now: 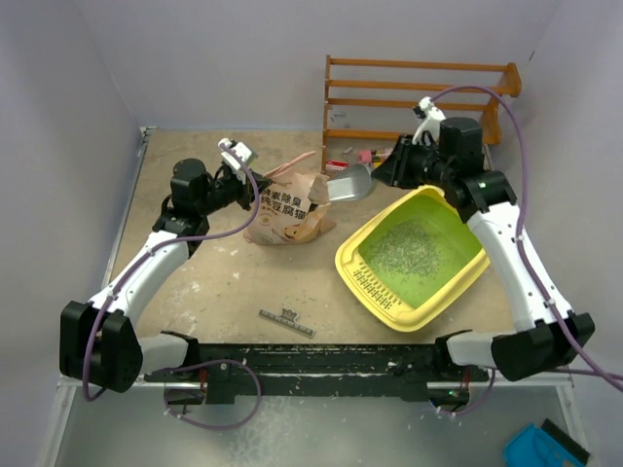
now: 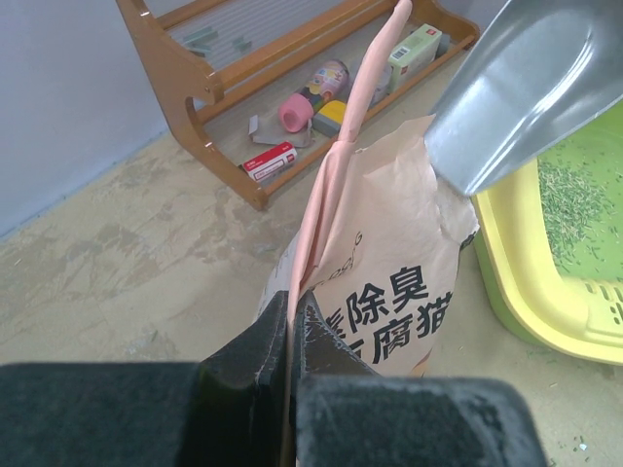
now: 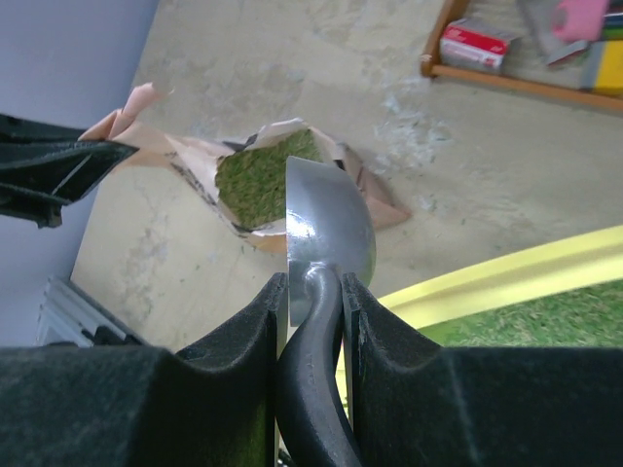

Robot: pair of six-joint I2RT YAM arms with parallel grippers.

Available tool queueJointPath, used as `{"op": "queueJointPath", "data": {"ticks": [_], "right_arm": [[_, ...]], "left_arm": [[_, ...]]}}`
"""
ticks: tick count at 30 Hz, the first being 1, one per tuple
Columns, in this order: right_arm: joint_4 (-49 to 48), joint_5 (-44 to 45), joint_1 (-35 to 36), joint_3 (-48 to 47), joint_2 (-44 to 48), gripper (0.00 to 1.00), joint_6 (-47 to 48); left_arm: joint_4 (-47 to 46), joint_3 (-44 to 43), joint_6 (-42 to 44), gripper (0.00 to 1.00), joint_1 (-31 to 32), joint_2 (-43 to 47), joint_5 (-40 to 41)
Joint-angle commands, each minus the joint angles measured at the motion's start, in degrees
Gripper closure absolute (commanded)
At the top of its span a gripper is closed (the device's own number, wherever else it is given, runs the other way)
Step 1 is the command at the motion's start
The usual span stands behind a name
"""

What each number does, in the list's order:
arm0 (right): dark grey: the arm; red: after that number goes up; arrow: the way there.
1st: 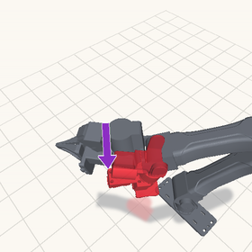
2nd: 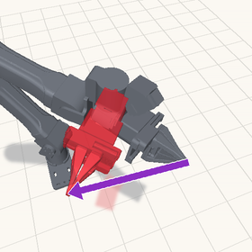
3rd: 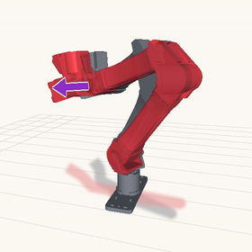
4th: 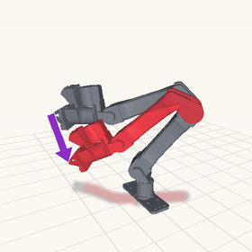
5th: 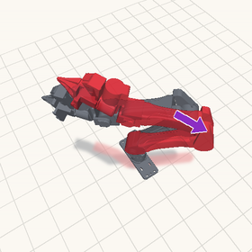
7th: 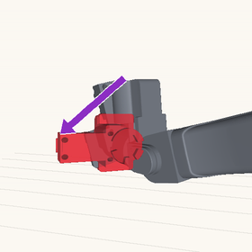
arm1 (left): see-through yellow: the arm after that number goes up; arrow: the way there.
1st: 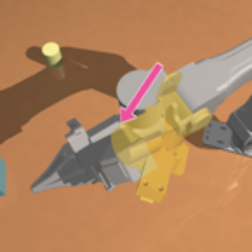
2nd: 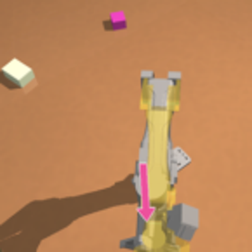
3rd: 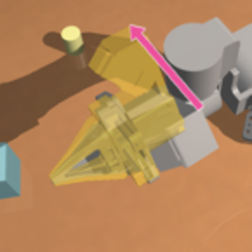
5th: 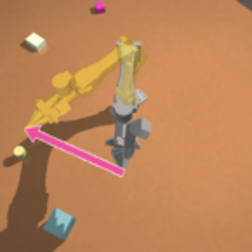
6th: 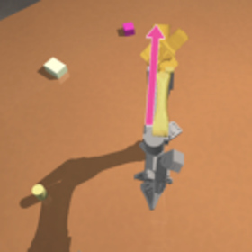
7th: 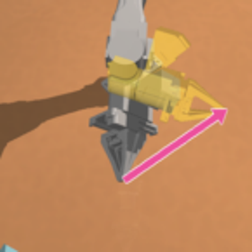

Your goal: Fill the litter box with clean litter

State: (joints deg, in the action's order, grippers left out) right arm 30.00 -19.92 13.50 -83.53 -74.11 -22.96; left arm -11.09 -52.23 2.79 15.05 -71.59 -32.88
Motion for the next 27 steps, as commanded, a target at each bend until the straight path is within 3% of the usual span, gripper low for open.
{"op": "queueJointPath", "data": {"ticks": [1, 14, 27], "right_arm": [[-3.8, 0.9, 3.7, -4.9, -1.1, 1.00, 0.8], [-0.7, 4.9, 9.1, -10.3, -11.3, 1.00, 3.6], [6.1, 14.8, 15.5, -20.7, -25.1, 1.00, 9.2]], "left_arm": [[-5.2, -1.9, 0.7, 1.00, -0.2, 3.0, -0.2], [-6.1, -1.9, -0.2, 1.00, -0.2, 2.4, -1.4], [-6.1, -2.0, -0.5, 1.00, -0.2, 1.7, -1.9]]}}
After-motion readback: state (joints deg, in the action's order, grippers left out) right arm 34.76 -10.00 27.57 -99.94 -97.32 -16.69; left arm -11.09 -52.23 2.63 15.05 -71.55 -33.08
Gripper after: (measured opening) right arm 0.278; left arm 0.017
